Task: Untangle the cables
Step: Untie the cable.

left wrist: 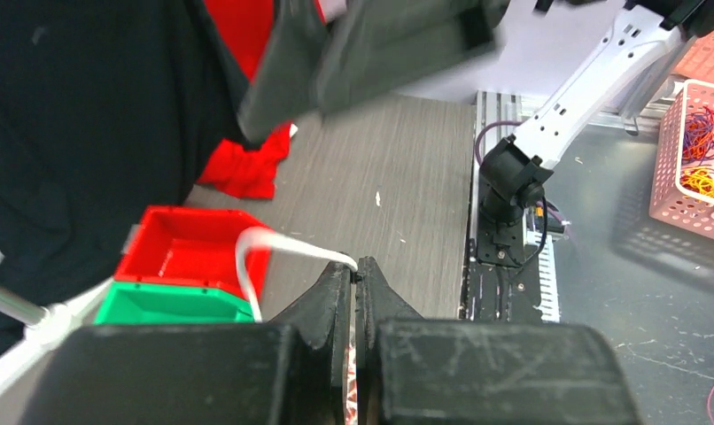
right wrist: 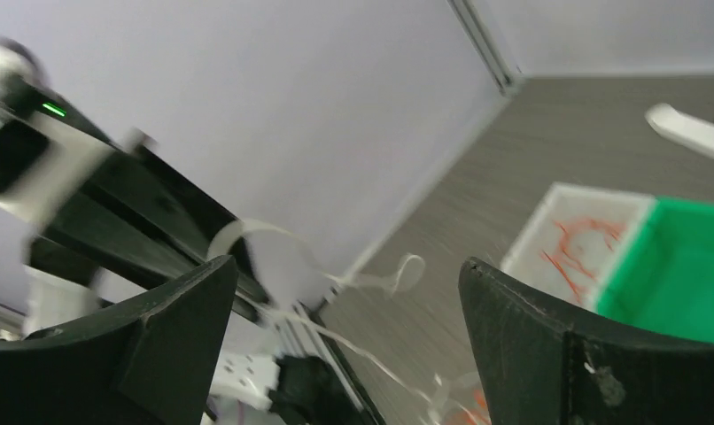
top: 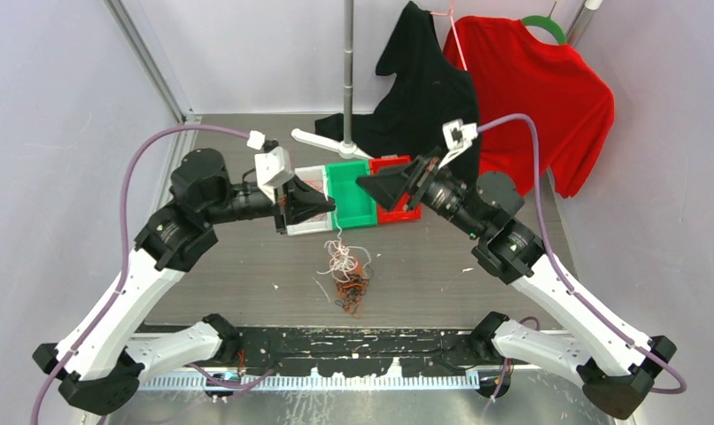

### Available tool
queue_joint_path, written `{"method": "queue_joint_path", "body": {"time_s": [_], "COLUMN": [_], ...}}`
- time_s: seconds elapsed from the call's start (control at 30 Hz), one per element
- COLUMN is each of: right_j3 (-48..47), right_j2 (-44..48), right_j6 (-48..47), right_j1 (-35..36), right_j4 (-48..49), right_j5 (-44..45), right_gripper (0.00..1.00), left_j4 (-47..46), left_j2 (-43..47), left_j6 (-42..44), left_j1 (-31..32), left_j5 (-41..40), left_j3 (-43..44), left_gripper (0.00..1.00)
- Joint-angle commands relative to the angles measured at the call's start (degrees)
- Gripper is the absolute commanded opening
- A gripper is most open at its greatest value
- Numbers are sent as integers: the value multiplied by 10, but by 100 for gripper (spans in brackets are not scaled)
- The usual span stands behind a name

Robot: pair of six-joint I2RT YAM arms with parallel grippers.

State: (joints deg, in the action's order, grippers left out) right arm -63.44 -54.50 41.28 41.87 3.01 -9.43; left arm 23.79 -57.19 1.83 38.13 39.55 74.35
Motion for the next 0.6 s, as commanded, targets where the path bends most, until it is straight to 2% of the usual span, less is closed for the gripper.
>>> {"method": "queue_joint_path", "body": {"time_s": [0.0,0.2,0.27,0.57], "right_j3": [87,193,209,182], "right_j2": [43,75,68,-37], "right_j6": [-122,-120,-118,-169], "right_j1": [-1,4,28,149], "right_j4": [-61,6,29,71], "right_j5": [0,-27,-11,75], "right_gripper": [100,96,94,85], "left_j4": [17,19,14,24], "left_j2": [21,29,30,33], "left_j6": [21,25,20,18], "left_j1": [-2,-2,-2,-2], "left_j5": [9,-6,-10,-12], "left_j3": [42,59,63,78], "left_gripper": [0,0,0,0]}}
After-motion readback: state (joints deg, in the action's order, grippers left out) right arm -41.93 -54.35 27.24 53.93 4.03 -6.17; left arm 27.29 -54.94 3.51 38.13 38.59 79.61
